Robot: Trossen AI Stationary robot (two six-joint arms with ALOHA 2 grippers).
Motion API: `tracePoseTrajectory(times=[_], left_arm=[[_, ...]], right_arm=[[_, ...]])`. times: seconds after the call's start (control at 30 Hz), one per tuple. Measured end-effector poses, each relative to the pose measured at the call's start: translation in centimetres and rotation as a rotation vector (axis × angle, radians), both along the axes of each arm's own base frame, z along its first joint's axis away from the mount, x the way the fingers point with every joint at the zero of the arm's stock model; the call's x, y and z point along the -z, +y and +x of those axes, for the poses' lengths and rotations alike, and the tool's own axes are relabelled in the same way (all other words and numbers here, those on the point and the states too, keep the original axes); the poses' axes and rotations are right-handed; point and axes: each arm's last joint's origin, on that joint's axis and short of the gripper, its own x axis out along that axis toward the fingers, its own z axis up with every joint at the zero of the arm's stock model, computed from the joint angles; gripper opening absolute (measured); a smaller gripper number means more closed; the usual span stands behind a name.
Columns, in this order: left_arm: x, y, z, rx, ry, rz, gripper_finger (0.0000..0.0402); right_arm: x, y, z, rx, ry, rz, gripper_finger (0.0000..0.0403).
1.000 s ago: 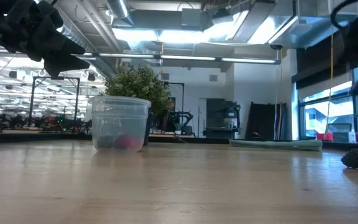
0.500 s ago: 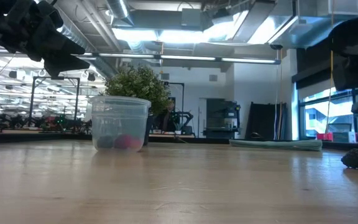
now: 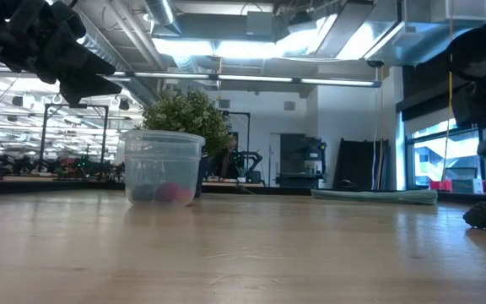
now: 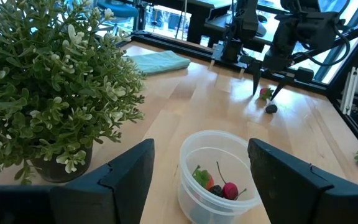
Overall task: Pick and placing Produce into tupperware
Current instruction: Put the red strawberry into the transparent container
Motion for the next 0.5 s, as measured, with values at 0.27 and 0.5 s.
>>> tracePoseTrajectory(times=[0.27,0.5], left_arm=[[0.0,0.0,0.0,0.0,0.0,0.0,0.025],[0.0,0.0,0.0,0.0,-0.001,-0.002,0.025]], right_arm=[[0.03,-0.02,-0.05,-0.001,0.007,0.001,0.0239],[0.1,-0.1,-0.19,-0.003,0.026,-0.003,0.0239]])
